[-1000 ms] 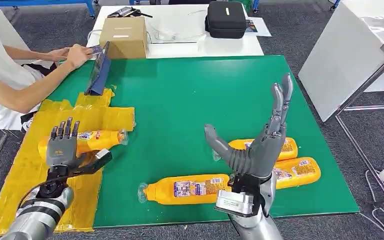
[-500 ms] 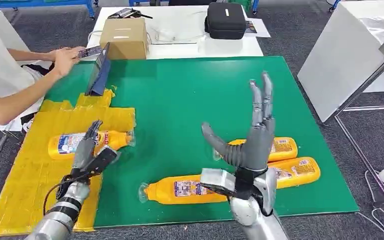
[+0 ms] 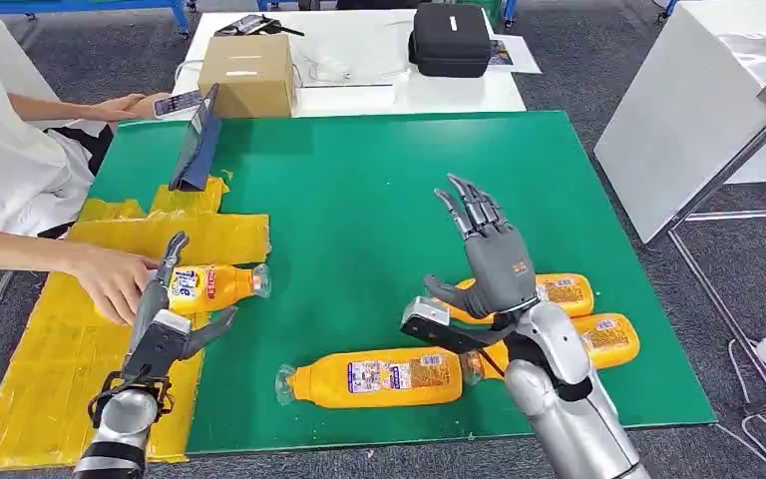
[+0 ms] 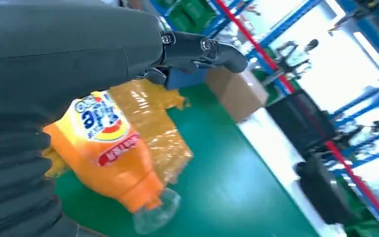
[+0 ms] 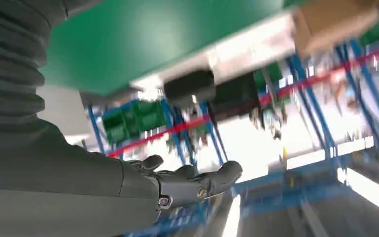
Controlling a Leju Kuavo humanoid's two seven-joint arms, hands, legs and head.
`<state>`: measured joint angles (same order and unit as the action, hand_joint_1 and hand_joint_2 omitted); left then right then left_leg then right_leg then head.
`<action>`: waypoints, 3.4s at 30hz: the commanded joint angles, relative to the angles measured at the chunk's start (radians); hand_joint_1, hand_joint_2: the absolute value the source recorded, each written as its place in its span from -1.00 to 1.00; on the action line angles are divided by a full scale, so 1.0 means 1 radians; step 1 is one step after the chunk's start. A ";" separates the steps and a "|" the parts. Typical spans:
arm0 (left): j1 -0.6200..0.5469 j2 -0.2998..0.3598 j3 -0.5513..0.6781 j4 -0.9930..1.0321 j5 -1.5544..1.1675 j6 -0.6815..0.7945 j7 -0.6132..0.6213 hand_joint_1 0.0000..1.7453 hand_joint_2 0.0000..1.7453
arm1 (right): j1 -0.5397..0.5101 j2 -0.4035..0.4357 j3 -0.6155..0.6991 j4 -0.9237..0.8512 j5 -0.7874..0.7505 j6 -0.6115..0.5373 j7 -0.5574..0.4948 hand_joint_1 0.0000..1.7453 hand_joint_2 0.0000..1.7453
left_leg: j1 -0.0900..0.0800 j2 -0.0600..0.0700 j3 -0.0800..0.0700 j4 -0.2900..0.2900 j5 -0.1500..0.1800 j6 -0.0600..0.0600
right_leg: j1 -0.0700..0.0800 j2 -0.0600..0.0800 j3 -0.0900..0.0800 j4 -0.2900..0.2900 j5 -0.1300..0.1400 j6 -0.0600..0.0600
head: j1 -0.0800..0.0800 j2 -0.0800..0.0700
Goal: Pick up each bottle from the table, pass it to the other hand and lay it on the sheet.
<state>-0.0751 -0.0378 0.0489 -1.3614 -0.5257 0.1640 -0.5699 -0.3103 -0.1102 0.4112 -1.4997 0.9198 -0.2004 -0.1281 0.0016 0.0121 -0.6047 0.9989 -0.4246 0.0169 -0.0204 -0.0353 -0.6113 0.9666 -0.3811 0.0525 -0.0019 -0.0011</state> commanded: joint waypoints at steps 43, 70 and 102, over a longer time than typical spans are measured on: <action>-0.117 -0.064 -0.175 0.136 0.098 -0.017 -0.007 -1.00 1.00 | -0.256 -0.210 0.122 0.663 -0.096 0.212 -0.040 -1.00 1.00 | 0.000 -0.002 0.001 0.000 0.000 0.000 | 0.000 0.001 0.002 0.000 0.001 0.000 | -0.001 0.000; -0.146 -0.077 -0.206 0.205 0.140 -0.042 -0.019 -1.00 1.00 | -0.345 -0.197 0.062 1.008 -0.019 0.222 -0.002 0.94 1.00 | 0.000 -0.003 0.002 0.000 0.000 -0.001 | 0.000 0.000 0.003 -0.001 0.000 0.000 | -0.001 0.000; -0.055 -0.094 -0.270 -0.006 0.128 -0.032 0.053 -1.00 1.00 | -0.002 0.118 -0.337 0.362 0.041 -0.395 -0.041 1.00 1.00 | 0.001 0.000 0.001 0.000 -0.001 -0.001 | 0.001 0.003 0.002 0.000 0.000 -0.001 | -0.001 0.000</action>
<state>-0.1283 -0.1278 -0.1549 -1.3119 -0.3475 0.0775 -0.5589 -0.4957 -0.1828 0.3133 -0.7173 0.9968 -0.4590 -0.0954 0.0012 0.0093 -0.6047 0.9994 -0.4243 0.0173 -0.0206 -0.0365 -0.6100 0.9666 -0.3800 0.0543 -0.0031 -0.0011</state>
